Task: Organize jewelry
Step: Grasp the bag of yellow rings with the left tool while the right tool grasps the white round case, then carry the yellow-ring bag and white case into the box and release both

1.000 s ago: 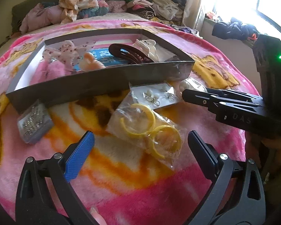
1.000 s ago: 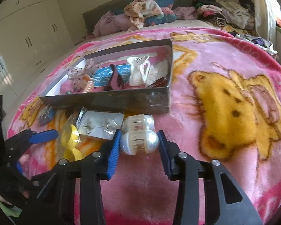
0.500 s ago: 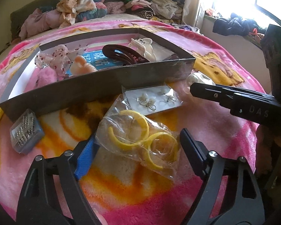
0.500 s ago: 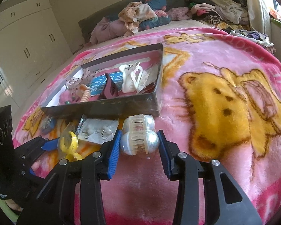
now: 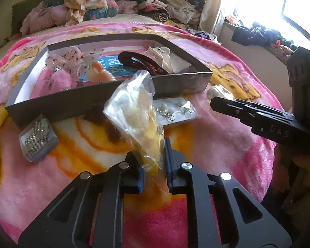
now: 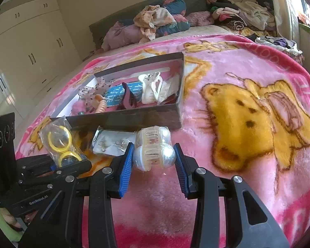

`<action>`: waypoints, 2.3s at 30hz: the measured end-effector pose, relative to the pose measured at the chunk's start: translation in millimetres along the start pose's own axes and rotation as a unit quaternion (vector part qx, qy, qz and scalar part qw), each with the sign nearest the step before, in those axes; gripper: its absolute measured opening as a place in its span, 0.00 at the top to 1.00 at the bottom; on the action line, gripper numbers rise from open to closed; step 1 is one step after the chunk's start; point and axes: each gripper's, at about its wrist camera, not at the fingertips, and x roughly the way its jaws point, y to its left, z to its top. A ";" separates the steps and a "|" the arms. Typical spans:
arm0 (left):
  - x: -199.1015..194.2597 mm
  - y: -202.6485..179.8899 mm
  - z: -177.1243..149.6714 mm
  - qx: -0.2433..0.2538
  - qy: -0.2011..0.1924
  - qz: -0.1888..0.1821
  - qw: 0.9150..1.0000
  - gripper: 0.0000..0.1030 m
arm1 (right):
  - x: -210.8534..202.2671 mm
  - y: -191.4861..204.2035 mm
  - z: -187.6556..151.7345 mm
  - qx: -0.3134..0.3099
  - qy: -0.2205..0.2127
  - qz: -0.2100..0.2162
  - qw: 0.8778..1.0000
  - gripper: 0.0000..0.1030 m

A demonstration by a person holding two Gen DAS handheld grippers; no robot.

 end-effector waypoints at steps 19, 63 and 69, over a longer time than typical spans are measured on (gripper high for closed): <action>-34.2 37.7 9.6 -0.047 -0.036 0.014 0.998 0.91 | -9.9 32.5 11.1 -0.028 -0.015 0.020 0.999 0.64; -24.8 95.4 87.3 -0.086 -0.081 0.048 0.992 0.91 | 28.9 51.5 86.0 -0.055 -0.028 -0.020 0.998 0.64; -13.2 97.0 92.9 -0.083 -0.076 0.055 0.992 0.91 | 39.6 45.6 93.5 -0.057 -0.026 -0.033 0.998 0.64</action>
